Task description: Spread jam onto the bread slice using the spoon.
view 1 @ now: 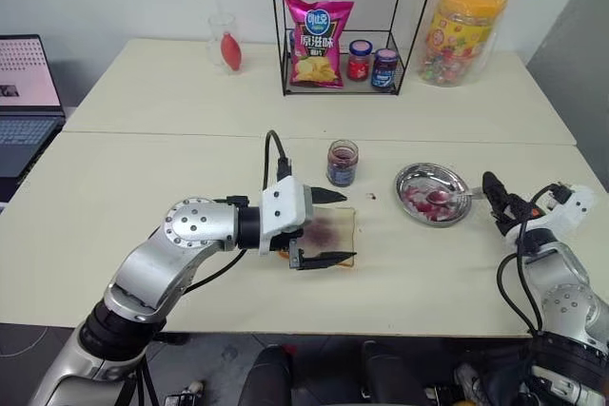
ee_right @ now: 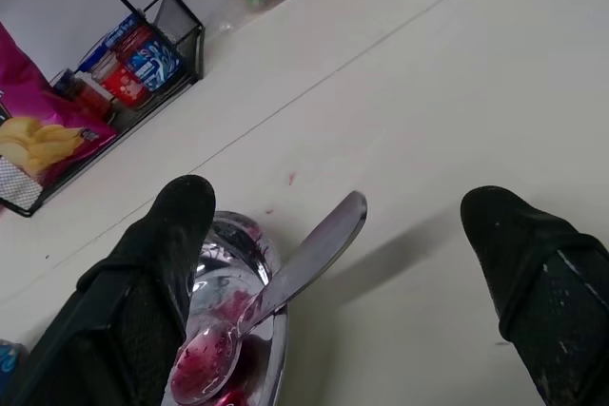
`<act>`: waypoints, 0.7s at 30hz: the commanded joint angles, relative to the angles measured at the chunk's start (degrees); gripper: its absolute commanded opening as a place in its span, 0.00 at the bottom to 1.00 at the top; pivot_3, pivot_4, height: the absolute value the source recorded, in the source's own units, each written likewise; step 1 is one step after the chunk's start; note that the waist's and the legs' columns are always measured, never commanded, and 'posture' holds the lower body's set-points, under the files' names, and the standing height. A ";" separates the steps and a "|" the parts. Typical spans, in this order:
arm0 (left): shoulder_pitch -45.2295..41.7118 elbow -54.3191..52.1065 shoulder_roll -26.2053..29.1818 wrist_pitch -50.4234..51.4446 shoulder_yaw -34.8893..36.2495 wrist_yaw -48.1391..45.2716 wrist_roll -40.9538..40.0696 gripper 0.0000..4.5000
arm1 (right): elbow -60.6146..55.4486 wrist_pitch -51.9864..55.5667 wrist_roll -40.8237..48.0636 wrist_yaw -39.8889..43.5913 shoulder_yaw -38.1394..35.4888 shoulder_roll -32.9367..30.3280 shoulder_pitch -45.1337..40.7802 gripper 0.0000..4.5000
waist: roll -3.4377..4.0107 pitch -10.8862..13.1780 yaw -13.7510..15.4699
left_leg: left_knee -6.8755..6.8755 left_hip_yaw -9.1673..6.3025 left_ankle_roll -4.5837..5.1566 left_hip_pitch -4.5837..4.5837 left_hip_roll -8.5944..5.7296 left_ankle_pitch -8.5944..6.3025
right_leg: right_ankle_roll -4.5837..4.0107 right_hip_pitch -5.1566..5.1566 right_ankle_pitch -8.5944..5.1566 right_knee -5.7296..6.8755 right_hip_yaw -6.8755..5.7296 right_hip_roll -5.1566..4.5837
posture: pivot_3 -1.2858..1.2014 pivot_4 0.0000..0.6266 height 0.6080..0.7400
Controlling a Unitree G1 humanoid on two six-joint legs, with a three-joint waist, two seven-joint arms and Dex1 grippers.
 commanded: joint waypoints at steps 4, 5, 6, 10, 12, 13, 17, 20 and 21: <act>1.42 -1.01 -0.40 -2.31 0.54 -0.37 1.85 0.99 | 5.54 -1.74 1.89 3.10 -0.82 -1.10 -3.93 1.00 | 0.05 0.00 0.03 | 0.04 -0.01 0.00 0.00 -0.01 0.00 | 0.02 0.02 0.00 0.01 0.00 0.01 | 0.52 0.24 1.00; 1.52 -1.07 -0.48 -2.31 0.50 -0.36 1.95 0.99 | 6.10 -1.63 2.22 3.35 -0.97 -1.10 -4.24 1.00 | 0.05 0.00 0.03 | 0.05 -0.01 0.00 0.00 -0.01 0.00 | 0.03 0.02 0.01 0.01 0.00 0.00 | 0.52 0.24 1.00; 1.72 -1.13 -0.43 -2.39 0.67 -0.48 1.95 0.99 | 6.19 -1.55 2.45 3.44 -1.00 -0.97 -4.32 1.00 | 0.05 0.00 0.04 | 0.07 -0.01 0.00 0.00 -0.01 0.00 | 0.03 0.03 0.01 0.01 0.00 0.00 | 0.52 0.24 1.00; 1.75 -1.52 -1.31 -0.87 0.89 0.45 1.54 0.99 | 9.72 -2.78 2.26 4.99 -0.92 -1.22 -5.71 1.00 | 0.08 -0.02 -0.01 | 0.08 -0.01 0.00 0.00 -0.01 0.01 | 0.05 0.02 0.03 0.02 0.01 0.01 | 0.52 0.24 1.00; 1.95 -1.62 -1.21 -0.52 1.17 0.39 1.43 1.00 | 11.41 -3.97 1.90 5.73 -0.94 -1.53 -6.47 0.92 | 0.08 -0.02 -0.01 | 0.09 0.00 0.01 0.01 0.00 0.01 | 0.06 0.03 0.03 0.03 0.01 0.01 | 0.52 0.24 1.00; 1.92 -1.49 -0.99 -0.71 1.05 0.19 1.87 1.00 | 12.28 -4.36 1.93 5.99 -1.13 -1.72 -6.82 0.89 | 0.08 -0.02 -0.01 | 0.09 0.00 0.01 0.02 0.00 0.01 | 0.06 0.03 0.03 0.04 0.01 0.02 | 0.52 0.24 1.00; 1.34 -1.08 -1.08 -0.62 0.95 -0.01 2.11 1.00 | 13.62 -5.36 2.02 6.59 -1.05 -1.73 -7.10 0.66 | 0.10 -0.02 0.00 | 0.09 0.00 0.01 0.02 0.00 0.01 | 0.06 0.02 0.04 0.05 0.01 0.02 | 0.52 0.24 1.00; 1.00 -0.97 -1.12 -0.49 0.91 -0.09 2.14 1.00 | 13.93 -5.99 1.95 6.64 -0.91 -1.47 -7.13 0.53 | 0.11 -0.02 0.01 | 0.09 0.00 0.01 0.01 0.00 0.01 | 0.06 0.02 0.04 0.05 0.01 0.02 | 0.52 0.24 1.00; 0.93 -0.96 -1.13 -0.42 0.94 -0.10 2.11 1.00 | 13.77 -6.11 2.01 6.52 -0.85 -1.32 -7.10 0.49 | 0.11 -0.02 0.01 | 0.09 0.00 0.01 0.01 0.00 0.01 | 0.06 0.02 0.04 0.05 0.01 0.02 | 0.52 0.24 1.00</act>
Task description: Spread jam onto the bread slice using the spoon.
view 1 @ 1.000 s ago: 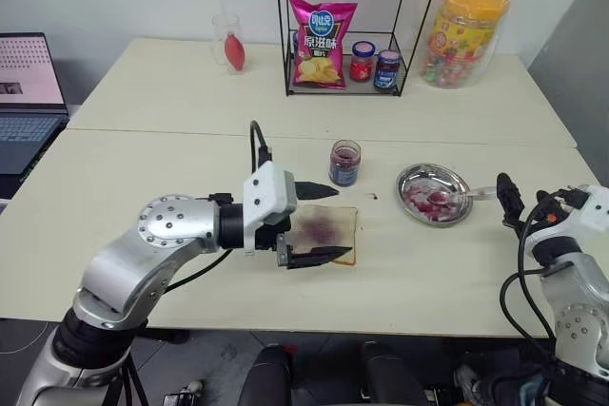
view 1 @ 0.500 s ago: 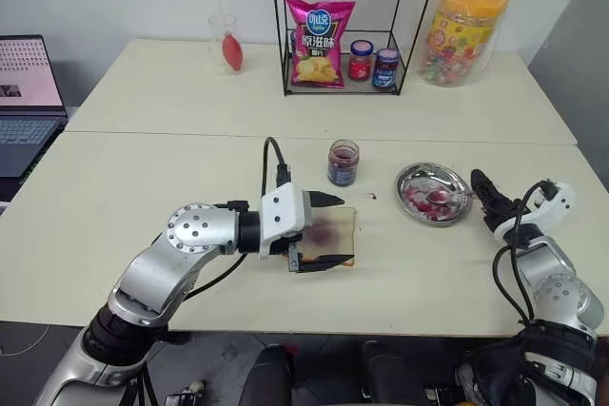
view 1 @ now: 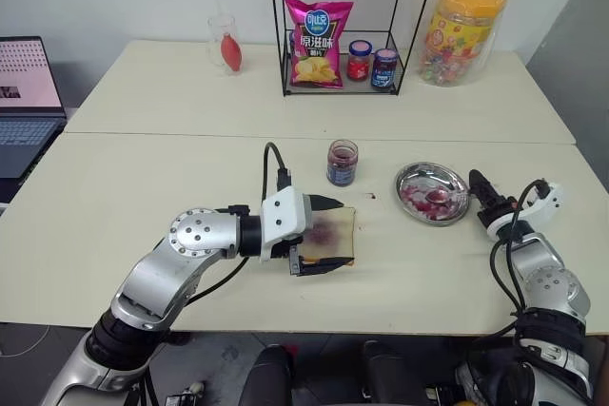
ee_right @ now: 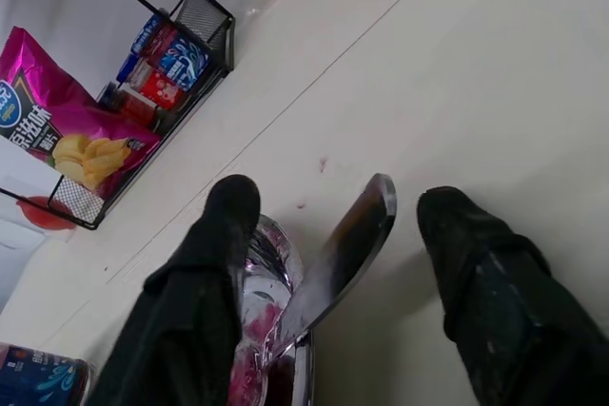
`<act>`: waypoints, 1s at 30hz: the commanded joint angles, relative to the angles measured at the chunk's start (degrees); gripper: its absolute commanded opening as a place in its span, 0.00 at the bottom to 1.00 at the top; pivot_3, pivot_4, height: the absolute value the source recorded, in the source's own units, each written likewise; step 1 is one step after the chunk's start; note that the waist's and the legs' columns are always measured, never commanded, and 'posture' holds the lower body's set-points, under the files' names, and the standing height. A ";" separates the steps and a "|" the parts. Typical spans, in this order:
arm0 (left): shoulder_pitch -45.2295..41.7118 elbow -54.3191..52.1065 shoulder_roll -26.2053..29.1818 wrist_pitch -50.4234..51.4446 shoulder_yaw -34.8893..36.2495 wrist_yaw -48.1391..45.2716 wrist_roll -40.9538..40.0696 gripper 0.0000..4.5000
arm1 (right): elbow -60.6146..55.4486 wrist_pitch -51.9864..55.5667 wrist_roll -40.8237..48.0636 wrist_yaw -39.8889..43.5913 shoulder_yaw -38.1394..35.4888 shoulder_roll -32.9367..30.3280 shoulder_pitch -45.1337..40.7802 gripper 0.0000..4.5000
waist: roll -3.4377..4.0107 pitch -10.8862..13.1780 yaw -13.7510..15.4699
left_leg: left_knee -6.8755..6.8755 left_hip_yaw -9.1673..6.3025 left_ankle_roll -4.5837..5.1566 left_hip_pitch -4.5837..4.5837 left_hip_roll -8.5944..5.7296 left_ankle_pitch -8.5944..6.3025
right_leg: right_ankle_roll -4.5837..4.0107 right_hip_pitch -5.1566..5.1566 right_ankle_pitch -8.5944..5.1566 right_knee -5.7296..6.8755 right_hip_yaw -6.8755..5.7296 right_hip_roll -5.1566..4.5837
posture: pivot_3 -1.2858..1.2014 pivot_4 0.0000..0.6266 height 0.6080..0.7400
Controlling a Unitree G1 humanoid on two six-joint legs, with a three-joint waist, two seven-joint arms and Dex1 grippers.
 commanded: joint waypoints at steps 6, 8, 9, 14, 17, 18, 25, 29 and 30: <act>-1.36 -1.06 0.16 0.43 1.03 -0.57 0.06 1.00 | -0.23 -3.13 1.29 1.01 -1.18 0.01 -0.69 0.20 | 0.00 -0.01 0.01 | 0.09 0.00 0.00 0.00 -0.01 0.00 | 0.07 0.04 0.04 0.00 0.00 0.00 | 0.52 0.24 1.00; -1.52 -0.79 0.30 0.47 1.19 -0.71 0.14 1.00 | -0.47 -3.03 1.63 1.21 -1.13 -0.05 -0.57 0.11 | 0.00 -0.02 0.01 | 0.13 0.00 0.01 0.00 -0.01 0.01 | 0.11 0.08 0.06 -0.01 0.01 0.00 | 0.52 0.24 1.00; -1.46 -0.51 0.52 0.31 1.33 -0.79 0.37 1.00 | -0.77 -2.90 1.85 1.39 -1.08 -0.19 -0.47 0.06 | 0.00 -0.02 0.01 | 0.15 0.00 0.01 0.00 -0.02 0.01 | 0.13 0.08 0.07 -0.01 0.02 -0.01 | 0.52 0.24 1.00; -0.38 0.06 0.96 -0.37 2.44 -0.14 1.17 1.00 | -4.05 -1.80 3.43 1.85 -0.46 -1.07 0.31 0.01 | 0.03 -0.05 0.03 | 0.17 -0.01 0.07 0.05 -0.01 0.05 | 0.17 0.13 0.07 0.01 0.01 0.00 | 0.52 0.24 1.00; 0.84 0.30 0.76 -0.17 4.38 1.25 1.21 1.00 | -9.21 -0.06 4.92 1.58 0.20 -1.39 1.45 0.01 | 0.08 -0.04 0.04 | 0.14 0.00 0.08 0.04 -0.02 0.05 | 0.16 0.11 0.08 0.00 0.03 0.00 | 0.52 0.24 1.00; 1.58 0.36 0.66 0.64 5.85 2.27 0.69 1.00 | -13.10 1.06 5.89 1.13 0.69 -1.61 2.13 0.01 | 0.08 -0.04 0.04 | 0.12 0.00 0.08 0.03 -0.01 0.05 | 0.15 0.09 0.08 0.00 0.03 -0.01 | 0.52 0.24 1.00; 4.57 2.01 0.03 2.21 13.33 8.49 1.06 1.00 | -31.90 5.39 4.24 -2.48 9.17 -4.78 0.88 0.01 | 0.26 0.06 -0.12 | 0.10 -0.01 0.08 -0.05 0.01 0.05 | 0.16 -0.04 0.06 0.02 0.02 0.00 | 0.52 0.24 1.00; 4.60 3.73 -1.58 3.36 17.05 13.63 1.41 1.00 | -35.15 4.84 -0.13 -2.36 17.62 -5.66 -7.19 0.01 | 0.31 0.09 -0.75 | 0.13 0.02 0.11 0.00 0.05 0.08 | 0.24 -0.06 0.03 0.09 0.04 0.03 | 0.52 0.24 1.00; 4.48 3.92 -2.19 3.75 17.50 14.64 1.22 1.00 | -33.90 4.47 -1.13 -2.11 19.57 -4.99 -10.14 0.01 | 0.30 0.08 -0.75 | 0.13 0.00 0.16 0.01 0.05 0.11 | 0.24 -0.05 0.03 0.11 0.01 0.03 | 0.52 0.24 1.00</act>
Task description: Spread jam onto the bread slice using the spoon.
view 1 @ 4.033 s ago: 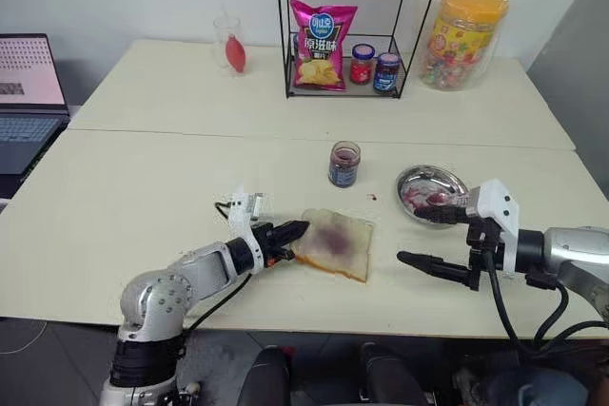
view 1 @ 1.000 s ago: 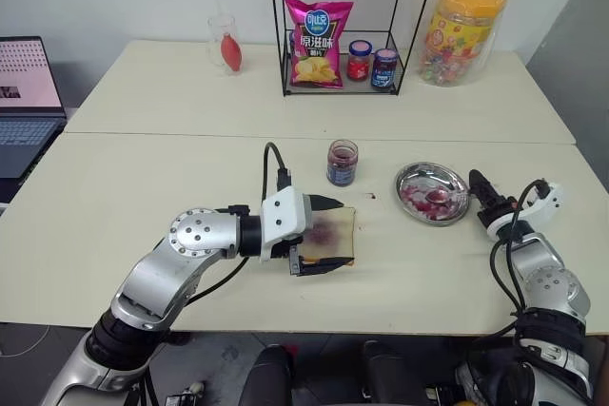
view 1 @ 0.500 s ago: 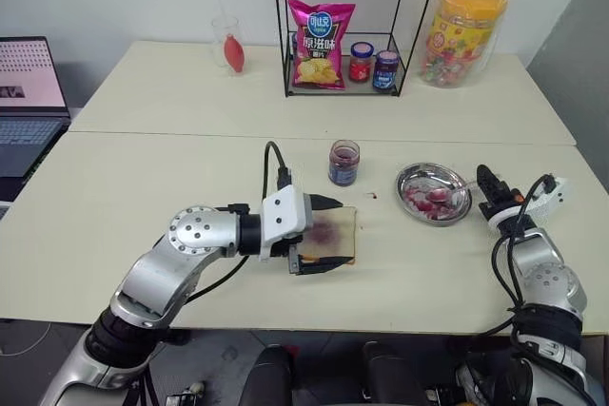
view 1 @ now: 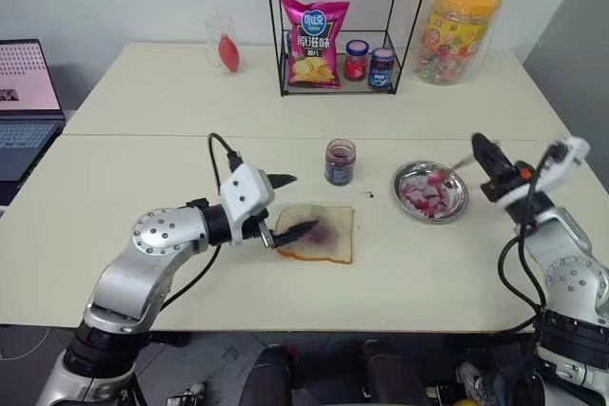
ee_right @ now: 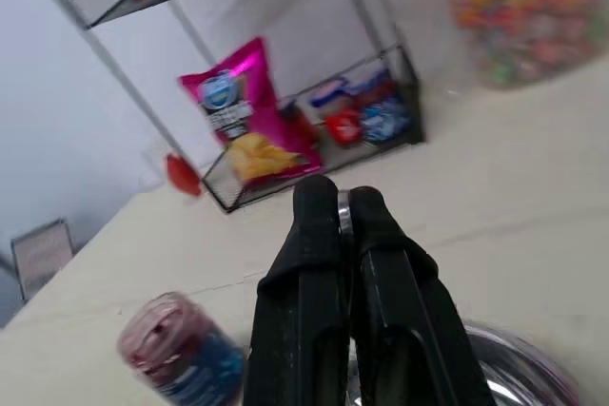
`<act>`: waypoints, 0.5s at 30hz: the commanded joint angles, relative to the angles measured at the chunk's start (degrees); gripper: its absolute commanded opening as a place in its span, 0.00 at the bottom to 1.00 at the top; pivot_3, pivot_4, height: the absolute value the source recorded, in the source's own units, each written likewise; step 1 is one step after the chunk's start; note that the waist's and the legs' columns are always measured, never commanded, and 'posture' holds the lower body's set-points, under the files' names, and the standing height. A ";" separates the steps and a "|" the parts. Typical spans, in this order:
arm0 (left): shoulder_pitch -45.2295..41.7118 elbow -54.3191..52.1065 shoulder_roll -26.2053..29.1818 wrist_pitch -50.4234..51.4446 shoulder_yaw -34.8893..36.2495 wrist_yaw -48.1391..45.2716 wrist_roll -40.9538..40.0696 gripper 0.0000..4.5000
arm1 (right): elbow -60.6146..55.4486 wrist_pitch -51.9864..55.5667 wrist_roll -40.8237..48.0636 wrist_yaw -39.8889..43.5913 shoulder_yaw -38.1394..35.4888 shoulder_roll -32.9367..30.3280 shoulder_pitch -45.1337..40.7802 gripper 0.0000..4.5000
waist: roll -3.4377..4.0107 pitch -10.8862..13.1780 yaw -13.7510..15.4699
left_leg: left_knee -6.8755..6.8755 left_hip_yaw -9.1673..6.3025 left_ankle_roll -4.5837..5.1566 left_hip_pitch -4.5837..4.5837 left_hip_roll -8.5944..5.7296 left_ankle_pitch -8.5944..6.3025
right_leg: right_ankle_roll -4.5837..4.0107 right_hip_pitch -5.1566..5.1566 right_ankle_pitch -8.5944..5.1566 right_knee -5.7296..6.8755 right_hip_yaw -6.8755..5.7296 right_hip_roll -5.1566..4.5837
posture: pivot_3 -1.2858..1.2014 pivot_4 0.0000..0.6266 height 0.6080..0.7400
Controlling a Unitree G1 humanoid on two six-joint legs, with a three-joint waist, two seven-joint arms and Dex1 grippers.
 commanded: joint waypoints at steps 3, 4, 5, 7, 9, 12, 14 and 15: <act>-0.82 -0.07 -2.49 1.93 3.67 5.39 -0.46 1.00 | 1.31 -2.42 -5.42 1.15 8.29 1.45 -11.78 0.01 | -0.02 -0.01 0.13 | 0.00 -0.05 0.01 -0.01 -0.01 0.01 | 0.00 0.02 0.00 0.00 -0.05 0.01 | 0.52 0.24 1.00; -0.77 -0.15 -2.79 2.08 3.93 5.85 -0.54 1.00 | 2.31 -2.86 -6.77 1.87 9.83 1.53 -13.38 0.01 | -0.03 -0.01 0.27 | 0.00 -0.05 0.01 -0.02 -0.02 0.01 | -0.02 0.02 0.01 -0.02 -0.06 0.01 | 0.52 0.24 1.00; -0.99 -0.01 -3.23 2.32 4.01 6.38 -0.62 1.00 | 4.04 -3.20 -7.75 2.71 11.27 2.03 -15.53 0.01 | -0.03 -0.01 0.42 | -0.01 -0.05 0.00 -0.05 -0.03 0.01 | -0.09 0.02 0.05 -0.05 -0.06 -0.01 | 0.52 0.24 1.00; -1.15 0.07 -4.03 2.86 4.59 7.64 -0.85 1.00 | 8.48 -4.42 -10.77 4.88 15.62 3.84 -20.21 0.01 | -0.03 0.00 0.63 | -0.02 -0.05 0.00 -0.08 -0.04 0.00 | -0.25 0.00 0.14 -0.09 -0.07 -0.02 | 0.52 0.24 1.00; -1.59 0.16 -4.78 3.36 4.71 8.50 -1.06 1.00 | 13.17 -7.63 -15.79 7.61 19.71 4.15 -22.40 0.01 | -0.03 0.00 0.68 | -0.03 -0.03 0.00 -0.14 -0.05 0.00 | -0.26 -0.06 0.16 -0.09 -0.05 -0.03 | 0.52 0.24 1.00; -1.85 -0.11 -5.22 3.71 4.11 8.85 -0.73 1.00 | 17.79 -11.05 -18.69 9.81 20.93 5.19 -23.12 0.01 | -0.03 -0.01 0.82 | -0.07 -0.09 0.00 -0.14 -0.03 0.00 | -0.27 -0.07 0.16 -0.08 -0.15 -0.03 | 0.52 0.24 1.00; -1.70 -0.46 -5.53 3.83 3.82 9.04 -0.65 1.00 | 20.60 -13.02 -19.79 11.13 21.22 6.19 -23.18 0.01 | -0.04 -0.01 1.00 | -0.09 -0.14 0.00 -0.15 -0.05 0.00 | -0.27 -0.05 0.16 -0.08 -0.20 -0.04 | 0.52 0.24 1.00; -1.63 -0.59 -5.63 3.89 3.72 9.13 -0.63 1.00 | 21.81 -14.27 -20.97 11.86 21.72 6.37 -23.04 0.01 | -0.04 -0.01 1.00 | -0.09 -0.14 0.00 -0.18 -0.07 0.00 | -0.28 -0.05 0.16 -0.09 -0.20 -0.06 | 0.52 0.24 1.00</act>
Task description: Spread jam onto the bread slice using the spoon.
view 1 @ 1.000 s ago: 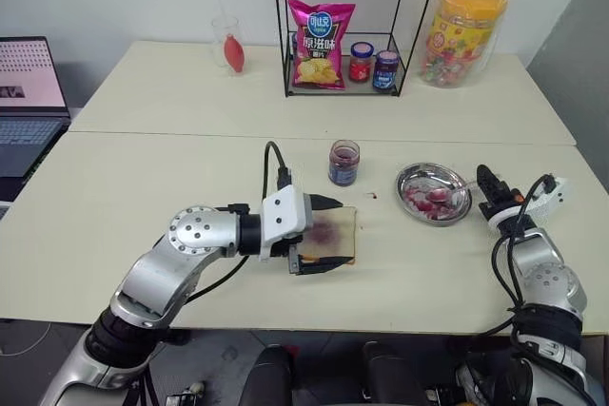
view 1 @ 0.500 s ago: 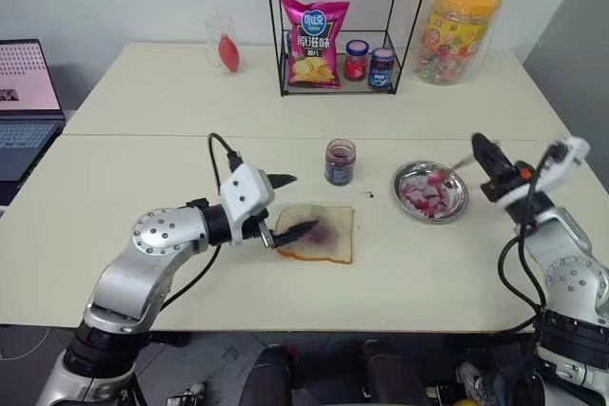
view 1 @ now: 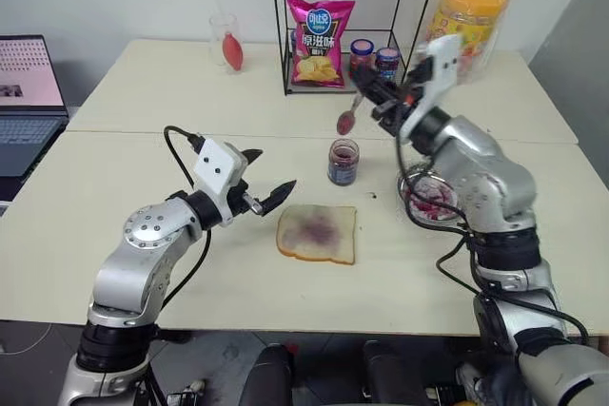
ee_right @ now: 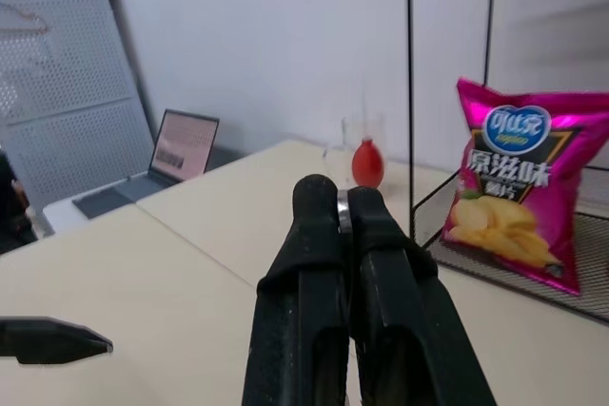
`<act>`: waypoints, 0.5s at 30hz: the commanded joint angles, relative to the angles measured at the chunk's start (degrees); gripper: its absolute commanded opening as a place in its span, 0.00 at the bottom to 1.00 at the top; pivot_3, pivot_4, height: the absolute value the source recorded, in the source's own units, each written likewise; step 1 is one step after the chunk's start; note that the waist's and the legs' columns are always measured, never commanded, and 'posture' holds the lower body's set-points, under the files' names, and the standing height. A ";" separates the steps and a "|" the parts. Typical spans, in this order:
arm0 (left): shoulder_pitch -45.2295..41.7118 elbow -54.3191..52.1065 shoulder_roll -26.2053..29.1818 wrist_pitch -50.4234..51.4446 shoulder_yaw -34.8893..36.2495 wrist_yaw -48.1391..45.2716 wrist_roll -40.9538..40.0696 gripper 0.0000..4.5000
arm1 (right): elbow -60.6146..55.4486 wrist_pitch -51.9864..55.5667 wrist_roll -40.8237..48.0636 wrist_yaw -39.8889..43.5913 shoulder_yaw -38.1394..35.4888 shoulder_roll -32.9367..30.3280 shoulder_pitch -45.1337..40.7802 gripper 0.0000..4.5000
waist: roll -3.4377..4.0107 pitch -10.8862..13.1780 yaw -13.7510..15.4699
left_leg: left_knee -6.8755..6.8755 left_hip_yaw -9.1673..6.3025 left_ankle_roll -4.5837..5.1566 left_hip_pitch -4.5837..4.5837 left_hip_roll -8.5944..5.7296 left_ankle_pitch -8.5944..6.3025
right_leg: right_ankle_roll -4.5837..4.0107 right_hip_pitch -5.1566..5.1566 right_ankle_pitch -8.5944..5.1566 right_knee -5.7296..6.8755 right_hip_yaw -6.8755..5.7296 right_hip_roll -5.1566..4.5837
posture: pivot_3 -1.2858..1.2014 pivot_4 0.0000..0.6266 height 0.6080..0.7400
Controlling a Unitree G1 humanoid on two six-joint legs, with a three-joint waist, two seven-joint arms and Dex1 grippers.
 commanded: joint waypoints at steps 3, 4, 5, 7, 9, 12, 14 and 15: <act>-0.63 -1.67 -0.72 -0.13 0.29 1.00 -0.20 1.00 | 5.91 -8.05 -5.55 3.93 0.62 0.99 -0.81 0.01 | 0.00 0.00 -0.07 | 0.04 0.03 0.00 -0.05 -0.04 0.00 | 0.03 -0.02 0.02 -0.03 0.03 -0.05 | 0.52 0.24 1.00; -0.59 -1.71 -0.75 -0.15 0.25 1.03 -0.16 1.00 | 6.54 -8.69 -6.15 4.12 0.55 1.06 -0.89 0.01 | 0.00 0.00 -0.11 | 0.04 0.02 0.00 -0.05 -0.03 0.00 | 0.02 -0.02 0.02 -0.02 0.02 -0.04 | 0.52 0.24 1.00; -0.58 -1.71 -0.77 -0.16 0.22 1.05 -0.13 1.00 | 7.09 -9.27 -6.71 4.26 0.49 1.08 -0.97 0.01 | 0.00 0.00 -0.12 | 0.04 0.01 0.00 -0.04 -0.03 0.00 | 0.02 -0.02 0.02 -0.01 0.02 -0.04 | 0.52 0.24 1.00; -0.58 -1.67 -0.78 -0.18 0.17 1.03 -0.09 1.00 | 7.76 -10.15 -7.70 4.80 0.41 1.14 -1.04 0.01 | 0.00 0.00 -0.13 | 0.03 0.00 0.00 -0.03 -0.02 0.00 | 0.02 -0.04 0.02 0.04 0.00 -0.02 | 0.52 0.24 1.00; -0.64 -1.68 -0.85 -0.16 0.10 1.00 -0.11 1.00 | 8.02 -10.52 -8.24 5.21 0.28 1.20 -0.78 0.01 | 0.00 0.00 -0.16 | 0.03 0.00 0.00 -0.03 -0.01 0.00 | 0.02 -0.05 0.02 0.06 0.00 -0.02 | 0.52 0.24 1.00; -0.86 -1.54 -0.99 -0.24 -0.15 0.97 -0.01 1.00 | 8.71 -11.10 -9.30 5.73 0.34 1.25 -0.14 0.01 | 0.00 0.00 -0.16 | 0.04 0.00 -0.01 -0.03 -0.01 0.00 | 0.02 -0.05 0.02 0.06 0.01 -0.02 | 0.52 0.24 1.00; -1.00 -1.48 -1.09 -0.26 -0.36 0.98 0.03 1.00 | 9.36 -11.41 -10.01 5.79 0.42 1.33 0.19 0.01 | 0.00 0.00 -0.16 | 0.04 0.00 -0.01 -0.03 -0.01 0.00 | 0.02 -0.05 0.02 0.06 0.01 -0.02 | 0.52 0.24 1.00; -1.03 -1.49 -1.12 -0.28 -0.47 0.99 0.05 1.00 | 9.60 -11.57 -10.34 5.89 0.49 1.39 0.37 0.01 | 0.00 0.00 -0.16 | 0.04 0.00 -0.01 -0.03 -0.01 0.00 | 0.02 -0.05 0.02 0.05 0.01 -0.02 | 0.52 0.24 1.00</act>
